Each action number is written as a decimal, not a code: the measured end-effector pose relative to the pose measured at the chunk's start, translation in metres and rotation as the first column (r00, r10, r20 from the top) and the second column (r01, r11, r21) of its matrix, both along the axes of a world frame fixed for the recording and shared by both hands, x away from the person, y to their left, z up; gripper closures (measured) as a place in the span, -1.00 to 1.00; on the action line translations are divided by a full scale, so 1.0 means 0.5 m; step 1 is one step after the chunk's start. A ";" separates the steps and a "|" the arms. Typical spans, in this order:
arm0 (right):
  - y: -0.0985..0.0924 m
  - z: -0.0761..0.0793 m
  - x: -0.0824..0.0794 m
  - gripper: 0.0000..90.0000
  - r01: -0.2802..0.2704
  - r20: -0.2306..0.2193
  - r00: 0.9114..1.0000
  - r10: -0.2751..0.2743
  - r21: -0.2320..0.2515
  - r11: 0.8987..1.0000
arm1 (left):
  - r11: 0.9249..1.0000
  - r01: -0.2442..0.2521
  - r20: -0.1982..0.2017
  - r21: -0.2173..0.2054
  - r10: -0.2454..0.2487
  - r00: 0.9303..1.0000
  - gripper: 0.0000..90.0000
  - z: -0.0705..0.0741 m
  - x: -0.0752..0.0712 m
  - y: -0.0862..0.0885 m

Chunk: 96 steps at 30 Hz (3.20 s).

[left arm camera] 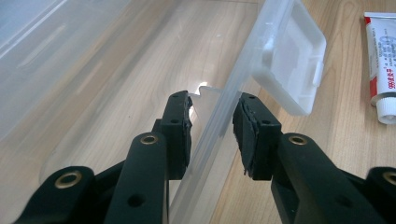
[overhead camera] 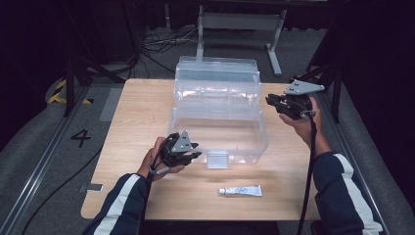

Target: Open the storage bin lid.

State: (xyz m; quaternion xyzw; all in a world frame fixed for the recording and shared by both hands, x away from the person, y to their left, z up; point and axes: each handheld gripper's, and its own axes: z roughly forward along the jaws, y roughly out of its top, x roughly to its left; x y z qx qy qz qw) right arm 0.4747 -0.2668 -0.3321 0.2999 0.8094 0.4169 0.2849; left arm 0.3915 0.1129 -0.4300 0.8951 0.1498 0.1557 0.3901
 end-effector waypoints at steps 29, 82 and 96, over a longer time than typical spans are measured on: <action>-0.022 -0.051 -0.193 0.25 -0.232 -0.093 0.970 0.227 -0.054 0.971 | 1.000 -0.001 -0.002 -0.001 0.001 1.000 0.48 0.000 0.001 0.000; 0.180 -0.248 -0.273 0.05 -0.608 -0.476 0.756 0.449 -0.258 0.750 | 1.000 -0.002 0.005 -0.002 0.002 1.000 0.47 -0.001 0.000 0.000; 0.217 -0.248 -0.274 0.38 -0.658 -0.548 0.714 0.437 -0.311 0.685 | 1.000 0.000 0.001 -0.001 0.000 1.000 0.47 0.000 0.001 0.000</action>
